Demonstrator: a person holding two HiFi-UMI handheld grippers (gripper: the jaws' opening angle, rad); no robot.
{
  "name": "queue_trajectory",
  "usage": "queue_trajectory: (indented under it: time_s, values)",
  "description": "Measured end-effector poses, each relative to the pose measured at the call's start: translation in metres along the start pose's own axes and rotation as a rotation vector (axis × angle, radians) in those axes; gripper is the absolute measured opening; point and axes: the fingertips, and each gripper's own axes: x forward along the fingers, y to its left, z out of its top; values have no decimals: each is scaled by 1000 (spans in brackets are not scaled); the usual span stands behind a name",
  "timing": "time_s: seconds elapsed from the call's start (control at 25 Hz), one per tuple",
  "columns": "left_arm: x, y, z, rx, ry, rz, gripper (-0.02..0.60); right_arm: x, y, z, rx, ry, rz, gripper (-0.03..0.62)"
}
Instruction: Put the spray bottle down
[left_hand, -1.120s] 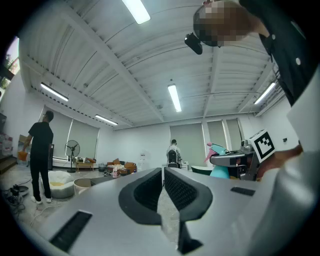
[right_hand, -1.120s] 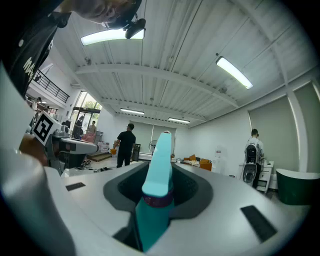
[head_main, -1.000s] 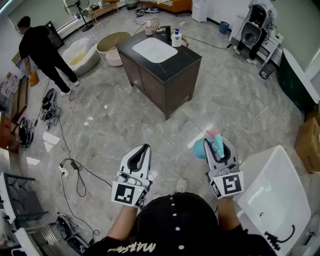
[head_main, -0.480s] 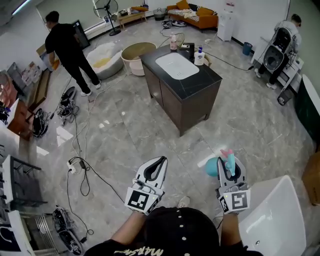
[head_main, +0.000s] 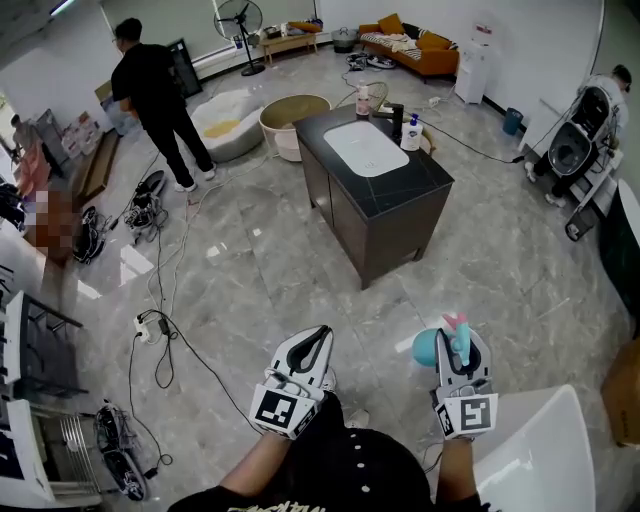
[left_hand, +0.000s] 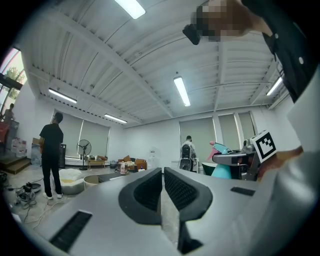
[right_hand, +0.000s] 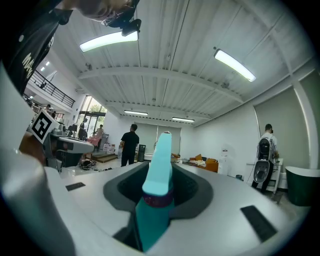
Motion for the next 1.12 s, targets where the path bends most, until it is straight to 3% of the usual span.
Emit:
queue_trajectory:
  time_s: [0.56,1.12]
  values:
    - [97,30,5,-11,-30,-34,23,72,-51,-4,-18,9,-14,118]
    - [207,129,19,-19,-56,-70,23,214,-84,9,-42,-9,-44,118]
